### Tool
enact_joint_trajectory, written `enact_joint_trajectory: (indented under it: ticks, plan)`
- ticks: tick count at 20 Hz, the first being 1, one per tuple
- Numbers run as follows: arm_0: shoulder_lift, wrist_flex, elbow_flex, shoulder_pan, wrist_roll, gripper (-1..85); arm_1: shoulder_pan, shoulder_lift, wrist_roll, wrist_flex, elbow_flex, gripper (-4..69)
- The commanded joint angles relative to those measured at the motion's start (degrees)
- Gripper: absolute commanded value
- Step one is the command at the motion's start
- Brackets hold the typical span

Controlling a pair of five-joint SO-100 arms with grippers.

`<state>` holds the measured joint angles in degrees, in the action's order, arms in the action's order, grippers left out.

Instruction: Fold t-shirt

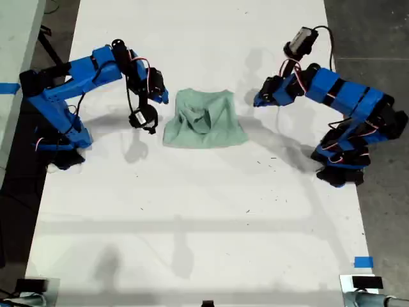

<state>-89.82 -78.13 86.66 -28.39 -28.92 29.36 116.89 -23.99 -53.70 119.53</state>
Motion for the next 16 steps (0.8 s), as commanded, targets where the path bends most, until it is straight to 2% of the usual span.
enact_joint_trajectory:
  ticks: [1,3,7,9,13,16]
  plan:
    - [-4.7,-2.7,1.7,6.5,2.9,0.1,-11.6,-5.6,-0.4,4.7,-9.0,-0.7]
    - [-7.6,-2.1,8.9,9.2,6.3,0.0,-17.6,-12.6,2.8,7.2,-13.4,-0.7]
    - [-24.5,10.5,34.8,12.1,10.9,0.0,-22.9,-25.6,5.1,8.3,-23.8,-0.7]
    - [-34.3,14.9,46.9,12.7,12.6,0.0,-23.6,-30.7,5.2,8.0,-28.8,-0.7]
    - [-48.2,17.8,61.5,13.2,18.6,0.0,-23.2,-40.0,3.7,6.9,-37.5,-0.7]
    - [-59.2,20.0,70.0,12.0,18.8,0.0,-21.6,-44.2,2.1,5.9,-42.1,-0.7]
